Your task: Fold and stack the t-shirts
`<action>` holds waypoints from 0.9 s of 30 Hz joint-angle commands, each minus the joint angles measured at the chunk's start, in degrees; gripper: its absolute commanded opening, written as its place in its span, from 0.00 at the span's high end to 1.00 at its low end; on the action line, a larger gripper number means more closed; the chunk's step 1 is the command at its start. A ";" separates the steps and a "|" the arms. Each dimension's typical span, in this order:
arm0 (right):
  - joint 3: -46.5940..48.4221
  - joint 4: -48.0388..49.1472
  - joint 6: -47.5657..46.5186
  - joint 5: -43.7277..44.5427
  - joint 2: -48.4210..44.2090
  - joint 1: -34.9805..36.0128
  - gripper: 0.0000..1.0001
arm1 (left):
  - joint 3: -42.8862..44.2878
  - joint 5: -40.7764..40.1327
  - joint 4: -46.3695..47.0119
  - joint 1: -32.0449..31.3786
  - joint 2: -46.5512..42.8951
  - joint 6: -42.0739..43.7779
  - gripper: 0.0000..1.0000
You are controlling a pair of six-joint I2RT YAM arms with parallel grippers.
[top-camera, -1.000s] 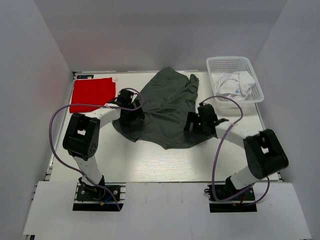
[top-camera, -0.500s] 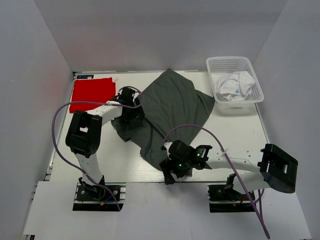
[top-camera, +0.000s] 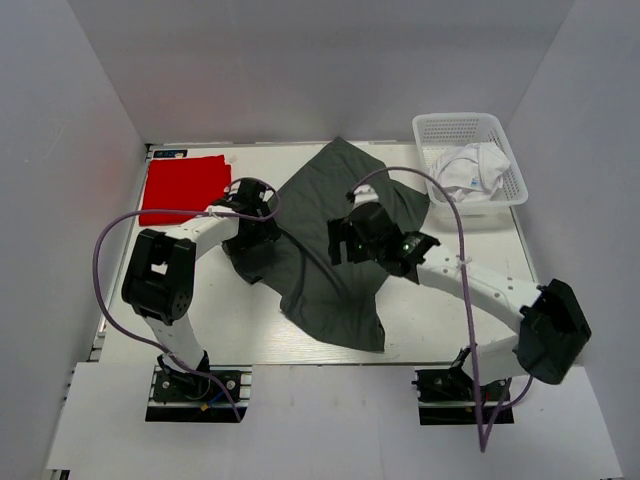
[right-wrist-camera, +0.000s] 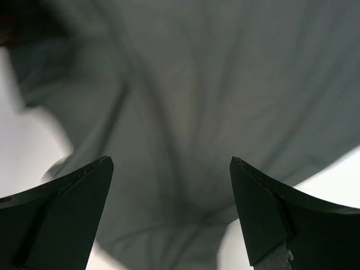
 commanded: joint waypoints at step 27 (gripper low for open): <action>-12.74 2.16 8.53 -8.83 17.67 -21.81 0.10 | 45.58 3.42 -9.12 3.91 34.49 14.09 0.00</action>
